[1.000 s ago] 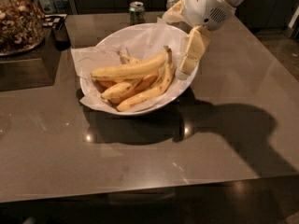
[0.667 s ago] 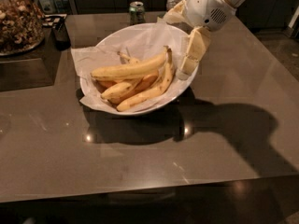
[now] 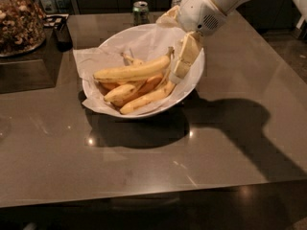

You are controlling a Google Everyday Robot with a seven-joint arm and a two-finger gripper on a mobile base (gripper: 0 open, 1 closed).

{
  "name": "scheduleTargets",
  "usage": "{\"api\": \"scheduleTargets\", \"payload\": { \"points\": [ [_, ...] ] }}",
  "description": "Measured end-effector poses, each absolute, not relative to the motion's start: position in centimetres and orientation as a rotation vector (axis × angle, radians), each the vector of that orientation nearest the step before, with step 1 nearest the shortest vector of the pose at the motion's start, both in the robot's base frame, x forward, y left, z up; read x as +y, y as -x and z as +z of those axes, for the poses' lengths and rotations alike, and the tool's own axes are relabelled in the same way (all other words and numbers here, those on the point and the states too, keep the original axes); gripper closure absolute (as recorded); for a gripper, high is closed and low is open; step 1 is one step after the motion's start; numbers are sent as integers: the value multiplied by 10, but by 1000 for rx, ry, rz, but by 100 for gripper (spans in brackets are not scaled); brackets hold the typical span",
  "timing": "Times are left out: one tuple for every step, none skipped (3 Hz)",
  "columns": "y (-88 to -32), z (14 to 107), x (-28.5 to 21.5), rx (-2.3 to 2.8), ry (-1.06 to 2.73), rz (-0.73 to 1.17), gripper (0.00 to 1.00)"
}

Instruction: Pick banana from white bowl

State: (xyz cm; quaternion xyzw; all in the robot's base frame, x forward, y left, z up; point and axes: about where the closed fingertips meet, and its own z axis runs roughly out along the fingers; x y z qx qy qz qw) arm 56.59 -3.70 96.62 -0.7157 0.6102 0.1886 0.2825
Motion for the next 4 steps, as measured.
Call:
{"api": "scheduleTargets", "payload": {
  "points": [
    [-576, 956, -8, 1585, 1977, 566, 0],
    [-581, 942, 13, 1595, 2022, 567, 0],
    [-581, 916, 17, 1696, 2066, 498, 0],
    [-581, 916, 17, 1696, 2065, 499, 0]
  ]
}}
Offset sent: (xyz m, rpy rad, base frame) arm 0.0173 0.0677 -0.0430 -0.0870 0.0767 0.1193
